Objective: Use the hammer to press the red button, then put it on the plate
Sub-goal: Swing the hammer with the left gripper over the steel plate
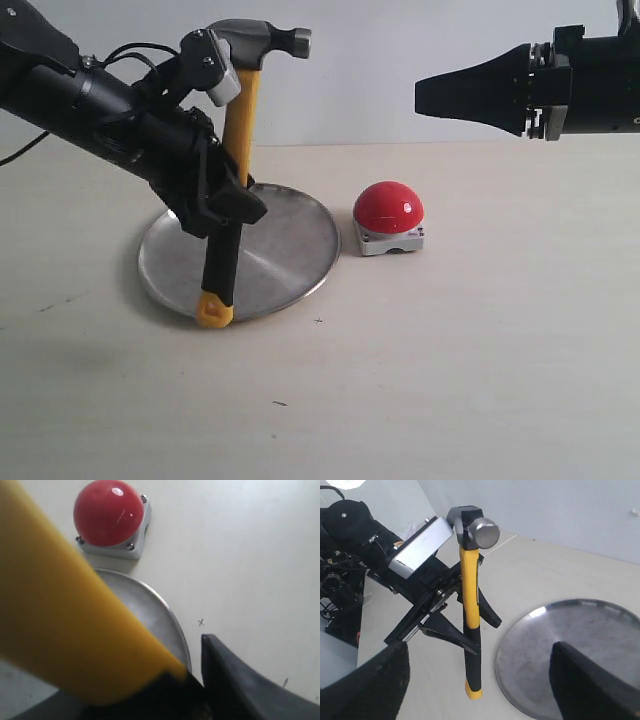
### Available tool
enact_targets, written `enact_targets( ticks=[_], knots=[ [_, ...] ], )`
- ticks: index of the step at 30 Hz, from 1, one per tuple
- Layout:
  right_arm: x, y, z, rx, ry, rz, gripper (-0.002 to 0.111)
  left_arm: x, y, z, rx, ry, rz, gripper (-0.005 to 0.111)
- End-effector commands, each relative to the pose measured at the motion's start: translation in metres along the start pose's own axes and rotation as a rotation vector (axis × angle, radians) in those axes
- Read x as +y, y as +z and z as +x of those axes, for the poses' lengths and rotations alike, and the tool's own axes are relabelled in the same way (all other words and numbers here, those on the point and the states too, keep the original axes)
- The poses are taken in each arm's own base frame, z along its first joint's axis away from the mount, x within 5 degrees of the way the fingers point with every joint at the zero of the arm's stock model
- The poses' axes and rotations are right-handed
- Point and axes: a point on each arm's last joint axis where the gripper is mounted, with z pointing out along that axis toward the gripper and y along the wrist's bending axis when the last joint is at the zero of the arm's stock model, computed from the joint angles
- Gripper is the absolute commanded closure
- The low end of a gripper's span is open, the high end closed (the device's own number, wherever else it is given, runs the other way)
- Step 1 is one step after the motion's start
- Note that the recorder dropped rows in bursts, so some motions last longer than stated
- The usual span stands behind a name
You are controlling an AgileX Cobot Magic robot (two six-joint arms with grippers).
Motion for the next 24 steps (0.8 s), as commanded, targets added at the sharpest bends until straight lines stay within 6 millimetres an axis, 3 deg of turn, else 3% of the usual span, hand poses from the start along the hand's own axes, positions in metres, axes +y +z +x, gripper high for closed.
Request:
enact_targets(
  ticks=[1, 7, 24],
  knots=[
    [0.002, -0.002, -0.004, -0.014, -0.018, 0.002, 0.035, -0.027, 0.001, -0.024, -0.046, 0.141, 0.079, 0.107],
    [0.002, -0.002, -0.004, -0.014, -0.018, 0.002, 0.035, -0.038, 0.013, -0.021, -0.024, 0.248, 0.175, 0.107],
    [0.006, -0.004, -0.009, -0.041, -0.033, 0.003, 0.035, -0.031, 0.016, -0.02, -0.01, 0.207, 0.111, 0.107]
  ],
)
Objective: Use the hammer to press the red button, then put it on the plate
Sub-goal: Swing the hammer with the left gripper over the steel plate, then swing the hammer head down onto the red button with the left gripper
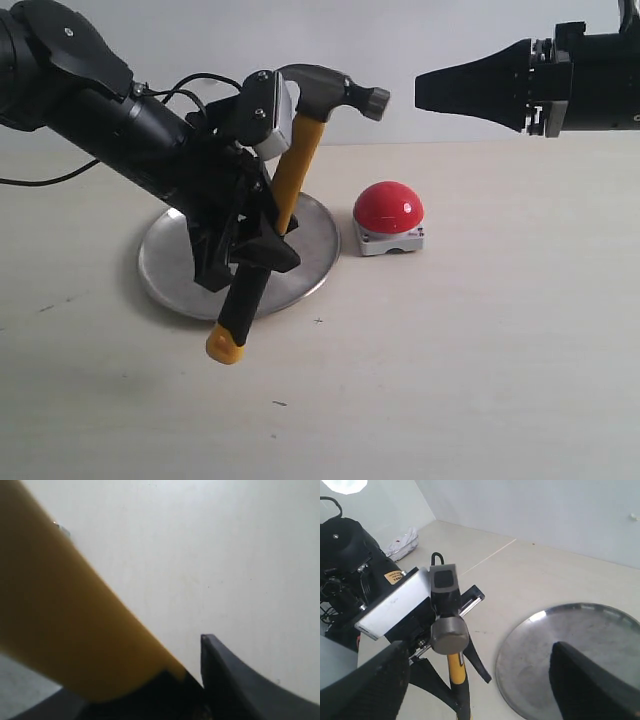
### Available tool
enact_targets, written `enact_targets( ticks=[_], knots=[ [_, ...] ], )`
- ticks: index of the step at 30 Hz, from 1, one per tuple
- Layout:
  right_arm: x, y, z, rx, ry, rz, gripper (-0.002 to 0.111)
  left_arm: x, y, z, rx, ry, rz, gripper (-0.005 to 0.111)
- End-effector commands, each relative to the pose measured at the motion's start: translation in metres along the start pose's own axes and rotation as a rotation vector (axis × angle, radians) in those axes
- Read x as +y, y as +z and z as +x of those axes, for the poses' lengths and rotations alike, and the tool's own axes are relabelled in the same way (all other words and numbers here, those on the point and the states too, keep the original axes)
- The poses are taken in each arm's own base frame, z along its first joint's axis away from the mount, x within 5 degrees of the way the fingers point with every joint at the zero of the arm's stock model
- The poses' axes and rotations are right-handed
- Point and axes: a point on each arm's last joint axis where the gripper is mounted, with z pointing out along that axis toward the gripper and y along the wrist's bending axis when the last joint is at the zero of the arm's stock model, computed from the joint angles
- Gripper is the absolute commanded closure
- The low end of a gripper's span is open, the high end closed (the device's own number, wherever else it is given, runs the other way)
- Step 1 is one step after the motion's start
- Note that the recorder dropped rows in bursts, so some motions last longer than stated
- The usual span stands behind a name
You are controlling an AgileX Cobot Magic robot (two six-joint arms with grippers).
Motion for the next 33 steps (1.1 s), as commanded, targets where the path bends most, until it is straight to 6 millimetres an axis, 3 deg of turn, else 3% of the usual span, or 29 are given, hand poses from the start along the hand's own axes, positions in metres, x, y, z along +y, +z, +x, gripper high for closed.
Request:
enact_targets(
  ticks=[1, 5, 7, 13, 22, 28, 33],
  knots=[
    [0.006, -0.003, -0.007, -0.028, -0.037, 0.002, 0.035, 0.006, -0.007, -0.006, -0.032, -0.045, -0.073, 0.107],
    [0.011, -0.005, -0.01, -0.021, -0.059, 0.002, 0.035, 0.027, -0.013, 0.005, 0.019, -0.194, -0.279, 0.107],
    [0.012, -0.005, -0.01, -0.019, -0.062, 0.002, 0.035, 0.028, -0.014, 0.005, 0.027, -0.217, -0.3, 0.107],
    [0.012, -0.005, -0.01, -0.019, -0.062, 0.002, 0.035, 0.001, -0.009, -0.029, 0.01, -0.091, -0.254, 0.107],
    [0.012, -0.005, -0.01, -0.017, -0.061, 0.001, 0.035, 0.005, -0.022, -0.023, 0.164, -0.236, -0.447, 0.107],
    [0.016, -0.015, -0.014, -0.017, -0.093, 0.024, 0.035, -0.011, -0.023, -0.034, 0.242, -0.154, -0.452, 0.107],
    [0.017, -0.019, -0.016, -0.015, -0.105, 0.036, 0.035, -0.008, -0.019, -0.033, 0.236, -0.154, -0.462, 0.107]
  ],
)
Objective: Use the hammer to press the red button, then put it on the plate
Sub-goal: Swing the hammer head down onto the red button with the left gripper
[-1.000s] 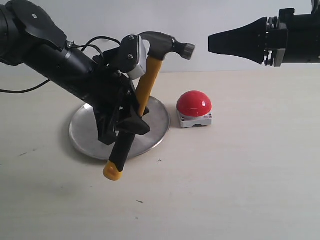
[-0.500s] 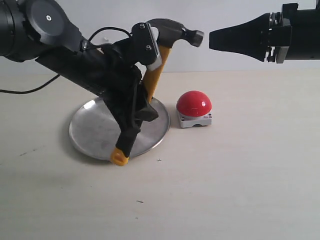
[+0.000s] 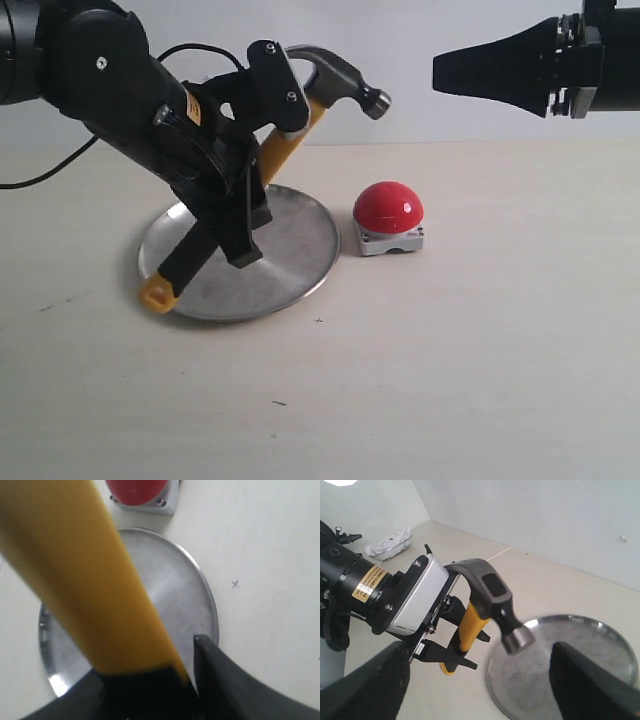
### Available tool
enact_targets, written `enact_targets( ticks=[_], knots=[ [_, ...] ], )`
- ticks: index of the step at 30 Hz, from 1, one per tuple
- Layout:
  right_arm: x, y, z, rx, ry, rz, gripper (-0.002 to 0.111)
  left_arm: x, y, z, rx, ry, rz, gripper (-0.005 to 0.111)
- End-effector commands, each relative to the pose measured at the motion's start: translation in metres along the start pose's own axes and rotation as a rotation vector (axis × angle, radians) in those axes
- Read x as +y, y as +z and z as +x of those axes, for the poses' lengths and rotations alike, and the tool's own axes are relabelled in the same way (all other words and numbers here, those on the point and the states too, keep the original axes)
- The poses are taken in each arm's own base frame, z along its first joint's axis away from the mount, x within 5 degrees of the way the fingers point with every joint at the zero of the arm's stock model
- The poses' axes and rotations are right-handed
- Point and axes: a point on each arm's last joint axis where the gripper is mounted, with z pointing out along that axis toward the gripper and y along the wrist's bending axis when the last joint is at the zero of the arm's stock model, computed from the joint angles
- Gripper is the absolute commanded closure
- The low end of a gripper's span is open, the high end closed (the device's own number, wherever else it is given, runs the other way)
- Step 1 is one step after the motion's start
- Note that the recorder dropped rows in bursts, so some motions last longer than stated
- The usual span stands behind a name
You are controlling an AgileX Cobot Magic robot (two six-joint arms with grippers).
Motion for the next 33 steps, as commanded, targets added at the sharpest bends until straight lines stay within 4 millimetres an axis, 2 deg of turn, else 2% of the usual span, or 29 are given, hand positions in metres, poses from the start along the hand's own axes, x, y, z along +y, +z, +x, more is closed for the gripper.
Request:
enact_targets(
  ticks=[1, 7, 14, 21, 25, 27, 29, 32, 33],
  knots=[
    [0.002, -0.004, -0.004, -0.005, -0.021, 0.009, 0.035, 0.003, -0.007, -0.009, -0.07, -0.004, -0.048, 0.107],
    [0.002, -0.004, -0.004, -0.005, -0.019, 0.009, 0.035, 0.0, -0.004, -0.013, -0.087, 0.005, -0.051, 0.107],
    [0.002, -0.005, -0.004, -0.005, -0.019, 0.009, 0.036, -0.001, 0.009, -0.018, -0.304, -0.048, -0.148, 0.107],
    [0.003, -0.005, -0.004, -0.005, -0.021, 0.009, 0.036, 0.001, 0.01, -0.023, -0.367, -0.162, -0.158, 0.107],
    [0.004, -0.005, -0.005, -0.007, -0.025, 0.009, 0.039, -0.001, 0.025, -0.021, -0.358, -0.177, -0.148, 0.107],
    [0.007, -0.006, -0.007, -0.002, -0.03, 0.009, 0.048, -0.002, 0.036, -0.021, -0.369, -0.194, -0.149, 0.107],
    [0.013, -0.009, -0.008, 0.027, -0.061, 0.01, 0.074, -0.003, 0.048, -0.021, -0.388, -0.199, -0.156, 0.107],
    [0.016, -0.011, -0.008, 0.048, -0.081, 0.027, 0.108, -0.002, 0.051, -0.023, -0.422, -0.219, -0.168, 0.107],
    [0.016, -0.011, -0.008, 0.047, -0.08, 0.033, 0.108, -0.001, 0.051, -0.024, -0.433, -0.227, -0.172, 0.107]
  ],
)
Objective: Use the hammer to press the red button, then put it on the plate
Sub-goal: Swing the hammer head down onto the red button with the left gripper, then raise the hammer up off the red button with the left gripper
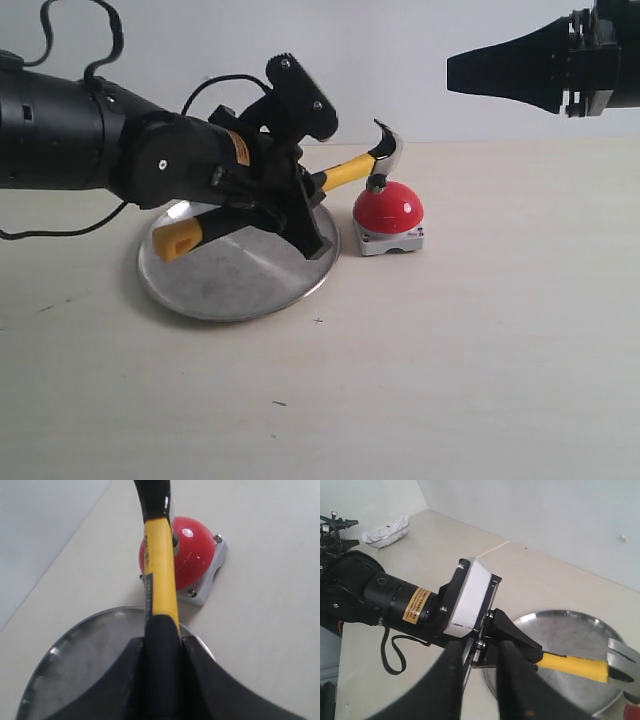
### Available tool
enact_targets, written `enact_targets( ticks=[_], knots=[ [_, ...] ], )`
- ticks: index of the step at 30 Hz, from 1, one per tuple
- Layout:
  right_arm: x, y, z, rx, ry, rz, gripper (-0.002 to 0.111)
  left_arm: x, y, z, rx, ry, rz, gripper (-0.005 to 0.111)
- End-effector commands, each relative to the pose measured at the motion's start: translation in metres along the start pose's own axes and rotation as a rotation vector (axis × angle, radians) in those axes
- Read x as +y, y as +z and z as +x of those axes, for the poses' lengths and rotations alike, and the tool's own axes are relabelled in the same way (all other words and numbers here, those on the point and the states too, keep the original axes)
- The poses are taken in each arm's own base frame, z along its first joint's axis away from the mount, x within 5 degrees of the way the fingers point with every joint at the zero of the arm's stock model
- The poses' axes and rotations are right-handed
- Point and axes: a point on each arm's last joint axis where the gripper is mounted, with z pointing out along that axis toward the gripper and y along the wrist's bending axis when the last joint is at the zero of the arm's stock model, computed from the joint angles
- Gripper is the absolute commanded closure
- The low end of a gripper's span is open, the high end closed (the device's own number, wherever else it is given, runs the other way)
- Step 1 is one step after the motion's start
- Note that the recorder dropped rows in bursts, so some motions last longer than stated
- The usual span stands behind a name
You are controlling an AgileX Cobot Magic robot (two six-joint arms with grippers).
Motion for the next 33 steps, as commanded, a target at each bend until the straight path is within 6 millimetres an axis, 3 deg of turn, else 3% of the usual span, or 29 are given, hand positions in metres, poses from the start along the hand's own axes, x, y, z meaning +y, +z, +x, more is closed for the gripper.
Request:
enact_targets(
  ticks=[1, 13, 24, 33],
  knots=[
    [0.003, -0.005, -0.004, 0.008, -0.024, 0.033, 0.108, 0.005, -0.004, -0.018, -0.163, -0.054, -0.058, 0.107],
    [0.004, -0.005, -0.005, 0.008, -0.024, 0.033, 0.108, 0.007, -0.002, -0.023, -0.231, -0.091, -0.079, 0.107],
    [0.004, -0.005, -0.005, -0.001, -0.024, 0.033, 0.108, 0.021, -0.054, -0.054, -0.377, -0.089, -0.135, 0.107],
    [0.004, -0.005, -0.006, -0.005, -0.034, 0.033, 0.108, 0.024, -0.06, -0.062, -0.463, -0.142, -0.153, 0.107]
  ],
)
